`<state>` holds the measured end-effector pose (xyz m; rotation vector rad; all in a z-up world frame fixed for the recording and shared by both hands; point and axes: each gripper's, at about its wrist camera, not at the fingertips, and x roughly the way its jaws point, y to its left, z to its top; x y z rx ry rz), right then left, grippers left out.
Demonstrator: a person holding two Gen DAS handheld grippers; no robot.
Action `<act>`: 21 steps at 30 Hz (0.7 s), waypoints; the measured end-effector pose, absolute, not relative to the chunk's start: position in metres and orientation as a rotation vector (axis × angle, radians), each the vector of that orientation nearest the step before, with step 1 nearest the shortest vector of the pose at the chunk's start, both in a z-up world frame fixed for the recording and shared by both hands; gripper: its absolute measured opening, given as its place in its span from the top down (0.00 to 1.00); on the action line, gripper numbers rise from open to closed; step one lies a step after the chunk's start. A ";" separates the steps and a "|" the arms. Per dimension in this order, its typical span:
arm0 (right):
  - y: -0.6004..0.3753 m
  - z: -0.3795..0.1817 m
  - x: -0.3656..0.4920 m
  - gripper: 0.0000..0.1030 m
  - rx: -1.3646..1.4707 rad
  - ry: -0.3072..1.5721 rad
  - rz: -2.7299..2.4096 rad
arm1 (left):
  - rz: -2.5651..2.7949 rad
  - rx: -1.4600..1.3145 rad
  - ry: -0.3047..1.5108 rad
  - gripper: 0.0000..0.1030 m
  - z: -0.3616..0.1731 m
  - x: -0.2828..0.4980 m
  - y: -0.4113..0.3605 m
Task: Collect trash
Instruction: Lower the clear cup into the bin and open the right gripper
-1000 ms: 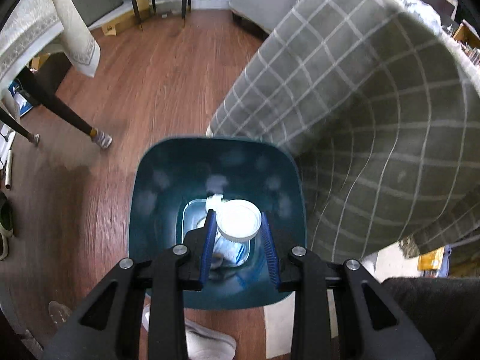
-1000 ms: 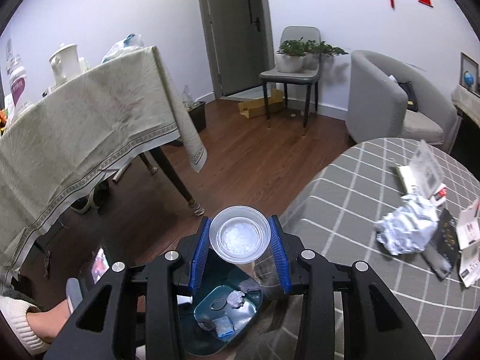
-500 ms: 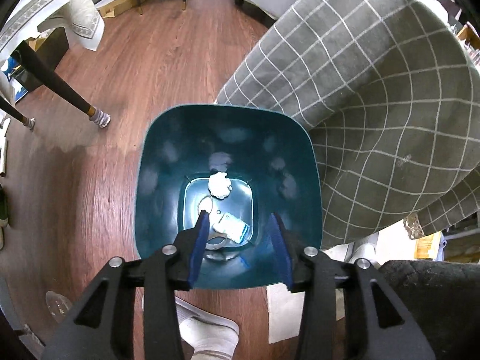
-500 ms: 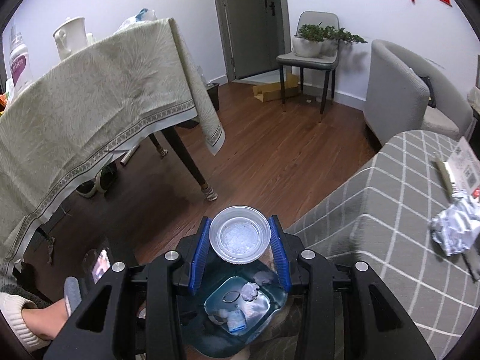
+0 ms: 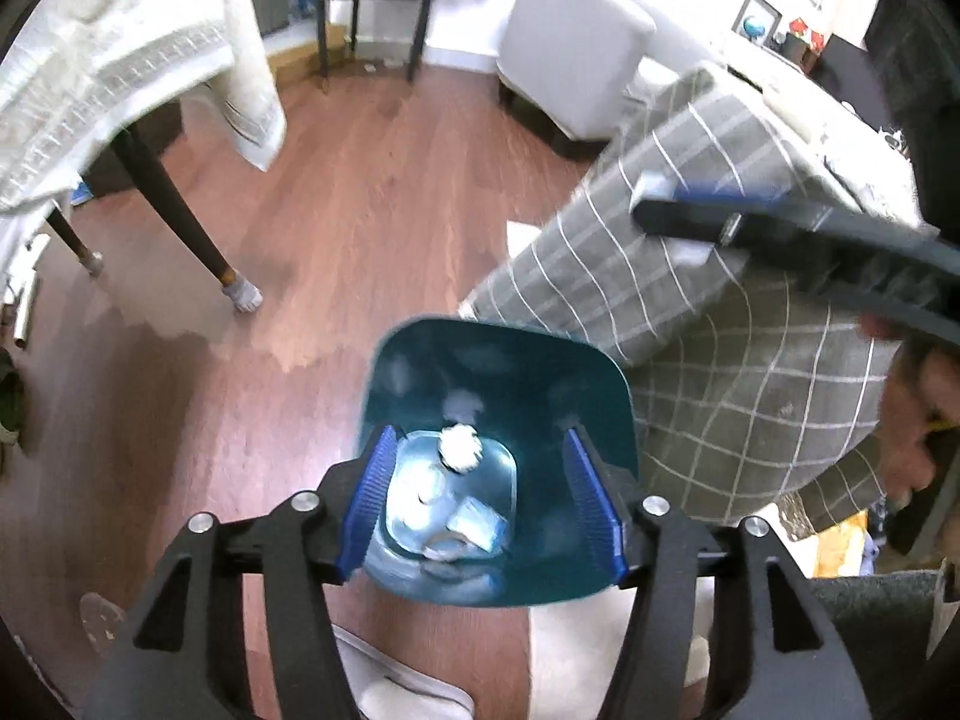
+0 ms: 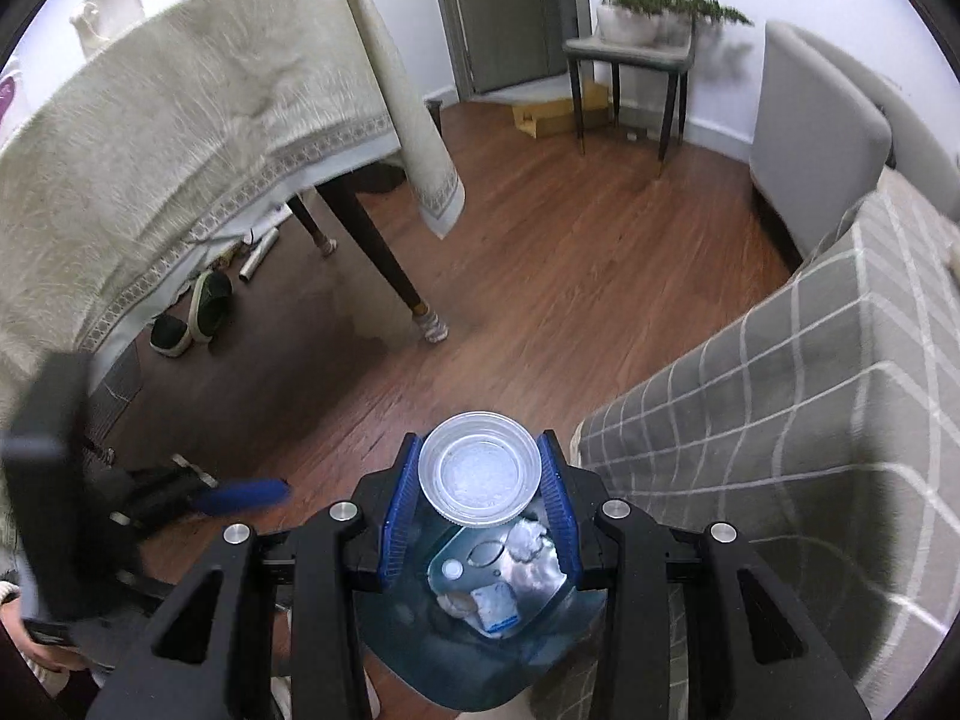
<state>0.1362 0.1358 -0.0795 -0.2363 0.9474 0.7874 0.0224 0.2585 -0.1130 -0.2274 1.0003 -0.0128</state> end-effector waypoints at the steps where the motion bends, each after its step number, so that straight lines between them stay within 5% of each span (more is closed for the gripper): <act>1: 0.139 -0.085 0.137 0.61 -0.239 0.964 0.787 | -0.005 -0.228 0.983 0.40 -0.108 0.021 0.262; 12: 0.164 -0.138 0.131 0.61 -0.330 1.078 0.780 | 0.050 -0.253 0.835 0.40 -0.065 0.008 0.288; 21: 0.176 -0.178 0.118 0.61 -0.406 1.159 0.792 | 0.048 -0.231 0.736 0.49 -0.031 0.005 0.286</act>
